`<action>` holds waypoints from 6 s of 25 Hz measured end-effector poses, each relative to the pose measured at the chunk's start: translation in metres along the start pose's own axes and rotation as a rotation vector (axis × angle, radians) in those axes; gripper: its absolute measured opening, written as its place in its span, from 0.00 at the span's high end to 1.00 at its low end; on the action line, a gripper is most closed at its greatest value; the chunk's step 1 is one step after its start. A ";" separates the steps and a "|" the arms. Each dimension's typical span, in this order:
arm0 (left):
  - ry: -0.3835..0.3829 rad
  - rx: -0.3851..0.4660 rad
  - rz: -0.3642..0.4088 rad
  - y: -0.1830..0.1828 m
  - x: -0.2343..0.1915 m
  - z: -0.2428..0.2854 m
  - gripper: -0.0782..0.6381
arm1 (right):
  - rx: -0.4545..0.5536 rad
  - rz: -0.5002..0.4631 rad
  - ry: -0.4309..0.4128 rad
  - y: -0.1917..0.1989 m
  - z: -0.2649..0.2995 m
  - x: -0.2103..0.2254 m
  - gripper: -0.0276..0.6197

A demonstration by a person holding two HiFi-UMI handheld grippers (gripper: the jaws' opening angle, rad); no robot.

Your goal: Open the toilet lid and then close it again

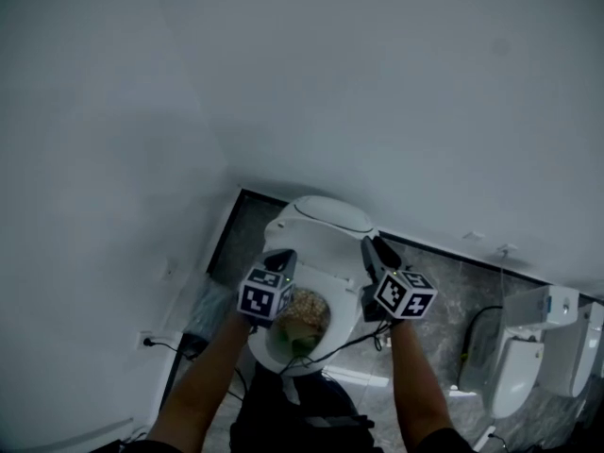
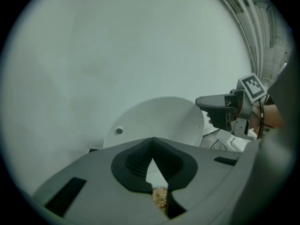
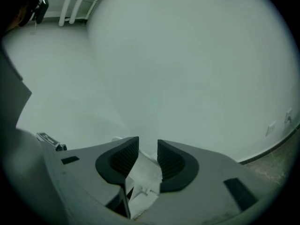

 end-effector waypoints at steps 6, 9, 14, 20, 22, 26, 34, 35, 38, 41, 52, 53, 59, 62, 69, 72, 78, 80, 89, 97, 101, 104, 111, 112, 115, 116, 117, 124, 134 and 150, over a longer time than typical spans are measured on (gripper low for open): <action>-0.028 0.021 -0.034 0.012 0.015 -0.020 0.88 | -0.002 -0.014 -0.029 -0.006 0.005 0.006 0.77; -0.036 0.026 -0.054 0.019 0.021 -0.029 0.88 | -0.005 -0.015 -0.036 -0.008 0.007 0.009 0.77; -0.039 0.035 -0.053 0.027 0.028 -0.045 0.88 | -0.040 -0.074 0.012 -0.004 0.004 0.015 0.79; -0.034 0.065 -0.047 0.037 0.034 -0.073 0.88 | -0.051 -0.108 0.025 0.005 -0.020 0.002 0.80; -0.024 0.075 -0.041 0.041 0.040 -0.082 0.88 | -0.052 -0.123 0.031 0.010 -0.034 -0.004 0.80; -0.007 0.106 -0.032 0.044 0.054 -0.096 0.88 | -0.054 -0.168 0.026 0.020 -0.062 -0.016 0.80; -0.004 0.113 -0.058 0.050 0.092 -0.094 0.88 | -0.128 -0.287 0.005 0.019 -0.092 0.003 0.83; -0.010 0.115 -0.062 0.049 0.097 -0.092 0.88 | -0.139 -0.297 -0.003 0.016 -0.090 0.009 0.83; -0.048 0.119 -0.094 0.048 0.108 -0.083 0.88 | -0.166 -0.335 -0.037 0.009 -0.077 0.025 0.83; -0.111 0.128 -0.138 0.050 0.111 -0.079 0.88 | -0.191 -0.384 -0.089 0.006 -0.058 0.033 0.82; -0.293 0.094 -0.302 0.080 0.125 -0.063 0.88 | -0.293 -0.500 -0.200 0.012 0.030 0.062 0.71; -0.303 0.097 -0.313 0.082 0.125 -0.063 0.88 | -0.295 -0.510 -0.202 0.013 0.033 0.063 0.72; -0.338 0.091 -0.355 0.094 0.128 -0.062 0.88 | -0.300 -0.585 -0.251 0.022 0.036 0.060 0.87; -0.357 0.084 -0.369 0.102 0.127 -0.064 0.88 | -0.309 -0.620 -0.302 0.025 0.028 0.054 0.88; -0.384 0.105 -0.357 0.098 0.119 -0.070 0.88 | -0.312 -0.691 -0.385 0.037 0.001 0.031 0.88; -0.381 0.108 -0.350 0.100 0.114 -0.073 0.88 | -0.314 -0.706 -0.406 0.048 -0.014 0.018 0.88; -0.362 0.112 -0.313 0.096 0.110 -0.075 0.88 | -0.313 -0.758 -0.439 0.071 -0.045 -0.009 0.86; -0.352 0.115 -0.301 0.094 0.110 -0.075 0.88 | -0.322 -0.765 -0.457 0.079 -0.054 -0.018 0.86; -0.340 0.113 -0.284 0.103 0.102 -0.083 0.88 | -0.383 -0.831 -0.516 0.127 -0.090 -0.046 0.83; -0.328 0.099 -0.301 0.127 0.096 -0.089 0.88 | -0.388 -0.925 -0.520 0.155 -0.110 -0.059 0.82; -0.318 0.116 -0.303 0.132 0.092 -0.094 0.88 | -0.394 -0.969 -0.544 0.168 -0.116 -0.065 0.82; -0.317 0.125 -0.300 0.136 0.091 -0.098 0.88 | -0.410 -0.970 -0.568 0.177 -0.121 -0.069 0.81; -0.315 0.110 -0.312 0.157 0.086 -0.106 0.88 | -0.479 -0.972 -0.610 0.193 -0.127 -0.073 0.79; -0.313 0.108 -0.311 0.158 0.085 -0.106 0.88 | -0.508 -0.964 -0.635 0.195 -0.128 -0.074 0.79; -0.309 0.099 -0.304 0.163 0.083 -0.107 0.88 | -0.571 -0.935 -0.709 0.199 -0.129 -0.075 0.77; -0.308 0.097 -0.301 0.165 0.082 -0.107 0.88 | -0.585 -0.924 -0.725 0.199 -0.129 -0.075 0.77; -0.308 0.095 -0.298 0.167 0.082 -0.107 0.88 | -0.598 -0.910 -0.737 0.199 -0.129 -0.076 0.76; -0.301 0.079 -0.309 0.184 0.080 -0.110 0.88 | -0.630 -0.710 -0.833 0.192 -0.133 -0.089 0.75; -0.302 0.081 -0.304 0.190 0.075 -0.114 0.88 | -0.539 -0.473 -0.865 0.178 -0.098 -0.142 0.93; -0.319 0.060 -0.372 0.248 0.079 -0.120 0.88 | -0.664 -0.524 -0.862 0.239 -0.100 -0.152 0.93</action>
Point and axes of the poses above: the fingertips, and each gripper's own axes: z forward along the fingers, x to its right, y out of its underside, the point moved 3 cm from there along -z, backward along the fingers, and after that the axes turned 4 degrees about -z, right-handed, at the moved point
